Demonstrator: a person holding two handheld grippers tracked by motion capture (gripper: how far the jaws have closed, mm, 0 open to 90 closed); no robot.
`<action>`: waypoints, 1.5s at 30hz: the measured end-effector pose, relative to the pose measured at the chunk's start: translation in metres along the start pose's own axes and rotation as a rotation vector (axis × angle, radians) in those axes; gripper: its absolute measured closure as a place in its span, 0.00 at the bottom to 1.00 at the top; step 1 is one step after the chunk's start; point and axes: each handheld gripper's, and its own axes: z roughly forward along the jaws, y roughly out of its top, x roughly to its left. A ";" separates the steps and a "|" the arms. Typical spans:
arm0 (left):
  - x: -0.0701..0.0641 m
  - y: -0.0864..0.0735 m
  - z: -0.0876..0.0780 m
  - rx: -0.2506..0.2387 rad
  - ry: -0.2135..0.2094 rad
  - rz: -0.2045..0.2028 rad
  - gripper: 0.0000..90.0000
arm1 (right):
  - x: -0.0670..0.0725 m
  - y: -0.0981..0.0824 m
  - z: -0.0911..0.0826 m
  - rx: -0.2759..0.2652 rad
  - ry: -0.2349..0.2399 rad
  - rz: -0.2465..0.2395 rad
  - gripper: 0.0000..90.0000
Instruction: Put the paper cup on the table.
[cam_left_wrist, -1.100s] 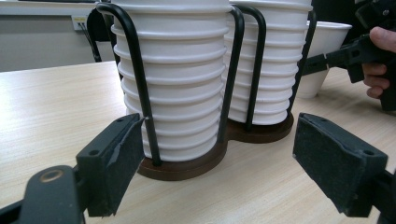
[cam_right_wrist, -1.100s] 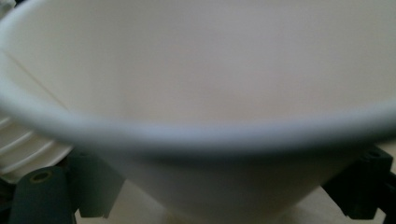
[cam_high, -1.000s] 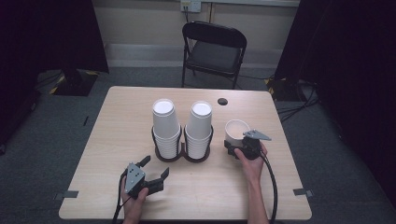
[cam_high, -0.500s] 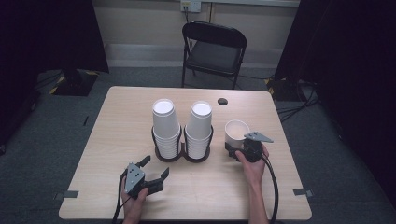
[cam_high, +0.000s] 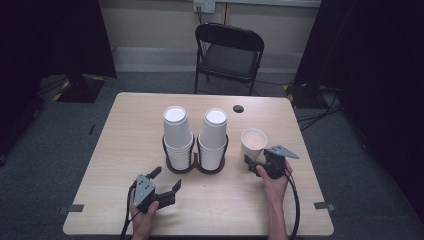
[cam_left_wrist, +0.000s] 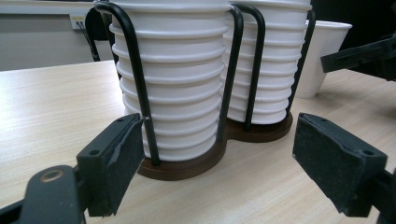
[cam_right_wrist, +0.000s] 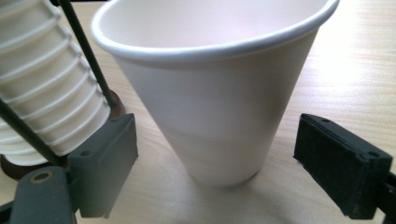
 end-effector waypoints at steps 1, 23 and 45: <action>0.000 0.000 0.000 0.001 -0.003 -0.002 0.18 | 0.001 -0.001 -0.003 -0.007 -0.005 0.004 0.14; 0.003 0.001 0.003 0.023 -0.002 -0.039 0.17 | 0.038 -0.024 -0.050 -0.148 0.025 0.002 0.19; 0.005 0.001 0.001 0.025 0.026 -0.072 0.18 | 0.104 -0.055 -0.044 -0.179 0.143 -0.081 0.20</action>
